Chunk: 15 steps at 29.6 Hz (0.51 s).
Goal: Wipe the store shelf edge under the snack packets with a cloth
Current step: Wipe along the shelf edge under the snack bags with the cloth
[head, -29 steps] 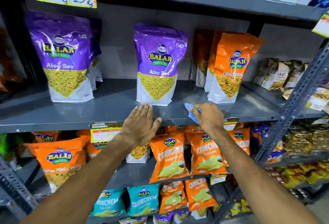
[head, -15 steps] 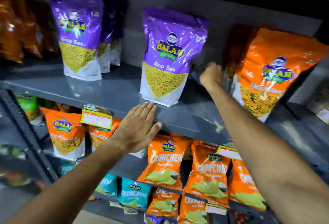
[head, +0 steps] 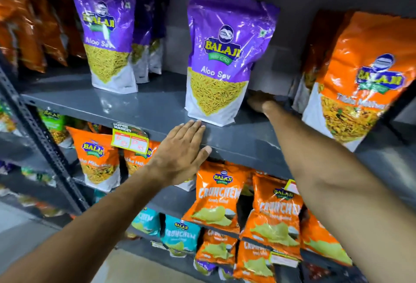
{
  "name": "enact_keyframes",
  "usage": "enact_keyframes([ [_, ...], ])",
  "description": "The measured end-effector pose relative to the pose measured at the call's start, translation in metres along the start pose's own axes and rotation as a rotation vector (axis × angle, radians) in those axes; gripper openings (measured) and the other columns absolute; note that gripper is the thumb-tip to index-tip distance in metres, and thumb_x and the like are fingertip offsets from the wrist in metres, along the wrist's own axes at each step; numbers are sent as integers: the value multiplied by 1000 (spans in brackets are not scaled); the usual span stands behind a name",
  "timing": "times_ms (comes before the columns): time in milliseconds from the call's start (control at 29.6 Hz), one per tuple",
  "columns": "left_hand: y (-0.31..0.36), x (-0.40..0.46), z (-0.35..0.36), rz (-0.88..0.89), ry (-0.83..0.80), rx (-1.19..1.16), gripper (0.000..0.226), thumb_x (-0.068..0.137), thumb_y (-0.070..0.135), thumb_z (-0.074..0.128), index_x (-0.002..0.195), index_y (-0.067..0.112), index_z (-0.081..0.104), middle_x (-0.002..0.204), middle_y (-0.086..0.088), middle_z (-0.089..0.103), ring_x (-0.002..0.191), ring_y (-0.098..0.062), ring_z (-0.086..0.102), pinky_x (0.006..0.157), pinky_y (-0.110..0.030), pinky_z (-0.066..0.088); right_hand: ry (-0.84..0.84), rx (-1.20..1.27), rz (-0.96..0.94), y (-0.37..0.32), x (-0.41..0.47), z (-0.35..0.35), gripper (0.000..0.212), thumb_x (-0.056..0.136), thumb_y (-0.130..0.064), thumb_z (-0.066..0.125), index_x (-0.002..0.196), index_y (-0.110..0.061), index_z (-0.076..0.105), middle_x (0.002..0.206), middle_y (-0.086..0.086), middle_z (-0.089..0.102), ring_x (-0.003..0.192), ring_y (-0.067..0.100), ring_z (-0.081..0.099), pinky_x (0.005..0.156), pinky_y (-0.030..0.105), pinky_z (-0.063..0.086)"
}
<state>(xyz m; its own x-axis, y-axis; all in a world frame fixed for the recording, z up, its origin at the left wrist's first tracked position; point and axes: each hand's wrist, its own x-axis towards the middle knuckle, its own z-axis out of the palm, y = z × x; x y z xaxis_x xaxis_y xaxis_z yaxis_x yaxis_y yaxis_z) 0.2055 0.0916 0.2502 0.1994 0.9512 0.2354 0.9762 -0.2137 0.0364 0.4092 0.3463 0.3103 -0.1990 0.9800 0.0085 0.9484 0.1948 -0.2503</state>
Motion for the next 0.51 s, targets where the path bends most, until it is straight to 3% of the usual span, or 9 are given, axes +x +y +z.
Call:
enact_keyframes([
  [135, 2, -2, -6, 17, -26, 10, 83, 96, 58, -1, 160, 7, 11, 171, -12, 9, 159, -22, 3, 129, -38, 1, 179, 17, -2, -17, -61, 3, 50, 100, -51, 33, 137, -27, 57, 146, 11, 56, 131, 34, 55, 106, 44, 44],
  [270, 2, -2, -7, 17, -43, 0, 94, 87, 61, -12, 160, 7, 10, 171, -12, 8, 159, -23, 3, 129, -39, 0, 160, -30, 101, -22, -117, 5, 43, 92, -38, 48, 126, -17, 64, 133, 21, 63, 122, 41, 60, 97, 44, 49],
  [405, 0, -3, -7, 24, -63, -12, 92, 88, 62, -11, 160, 7, 8, 171, -11, 5, 159, -23, 0, 129, -39, -1, 212, -28, 43, -23, -170, 10, 36, 85, -31, 43, 101, -19, 72, 109, 15, 73, 105, 42, 64, 76, 39, 48],
  [506, -1, -3, -7, 30, -72, -9, 86, 93, 60, -5, 160, 7, 8, 171, -11, 5, 159, -23, 0, 130, -41, 0, 286, -96, 11, -22, -207, 14, 45, 81, -33, 42, 112, -22, 73, 109, 13, 74, 102, 40, 65, 79, 41, 54],
])
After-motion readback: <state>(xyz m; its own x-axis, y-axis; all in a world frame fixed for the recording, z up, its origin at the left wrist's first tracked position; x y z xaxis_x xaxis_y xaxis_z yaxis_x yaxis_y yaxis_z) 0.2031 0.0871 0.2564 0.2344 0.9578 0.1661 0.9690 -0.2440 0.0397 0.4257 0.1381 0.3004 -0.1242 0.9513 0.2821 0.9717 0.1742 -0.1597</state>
